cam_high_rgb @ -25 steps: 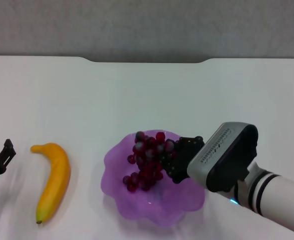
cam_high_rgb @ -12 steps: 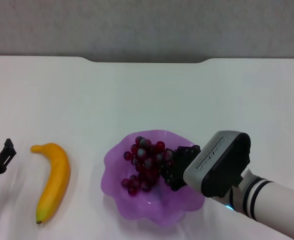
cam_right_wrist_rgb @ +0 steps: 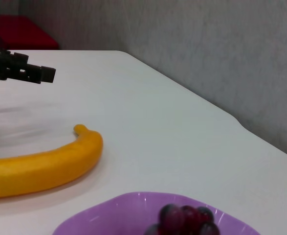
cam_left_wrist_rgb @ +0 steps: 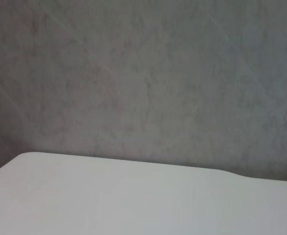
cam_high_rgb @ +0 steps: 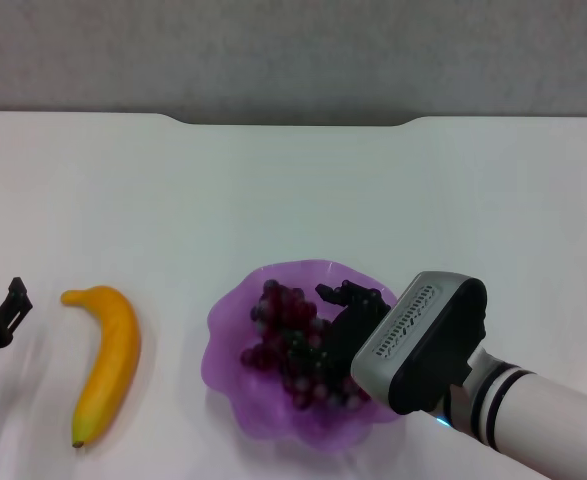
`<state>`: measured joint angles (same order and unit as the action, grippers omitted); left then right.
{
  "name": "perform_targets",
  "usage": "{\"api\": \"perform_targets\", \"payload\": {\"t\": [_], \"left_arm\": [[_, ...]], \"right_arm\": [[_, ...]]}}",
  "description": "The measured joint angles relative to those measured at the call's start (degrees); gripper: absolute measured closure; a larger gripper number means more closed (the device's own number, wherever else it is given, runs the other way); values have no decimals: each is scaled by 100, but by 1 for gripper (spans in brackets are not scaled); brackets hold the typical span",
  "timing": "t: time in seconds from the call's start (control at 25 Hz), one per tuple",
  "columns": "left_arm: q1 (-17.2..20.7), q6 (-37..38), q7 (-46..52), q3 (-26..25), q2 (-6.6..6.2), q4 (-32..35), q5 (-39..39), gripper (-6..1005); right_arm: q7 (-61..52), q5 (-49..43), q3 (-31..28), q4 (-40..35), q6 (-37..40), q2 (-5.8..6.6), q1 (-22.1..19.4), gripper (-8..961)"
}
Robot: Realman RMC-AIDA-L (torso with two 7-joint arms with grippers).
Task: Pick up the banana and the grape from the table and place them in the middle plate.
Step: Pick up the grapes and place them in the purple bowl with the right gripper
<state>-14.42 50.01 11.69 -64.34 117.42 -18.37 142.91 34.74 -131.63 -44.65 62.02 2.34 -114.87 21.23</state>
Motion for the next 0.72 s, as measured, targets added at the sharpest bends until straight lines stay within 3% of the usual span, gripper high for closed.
{"api": "perform_targets", "payload": {"t": [0.36,0.56,0.72], "left_arm": [[2,0,0,0,0,24,0,91],[25,0,0,0,0,22,0,91],[27,0,0,0,0,24,0,92]], "right_arm": [[-2,16,-9,26,44,5,-20,118],[21,-58,-122,329,199,26,-100,40],[26,-107,-250,566,864,29,-357,48]]}}
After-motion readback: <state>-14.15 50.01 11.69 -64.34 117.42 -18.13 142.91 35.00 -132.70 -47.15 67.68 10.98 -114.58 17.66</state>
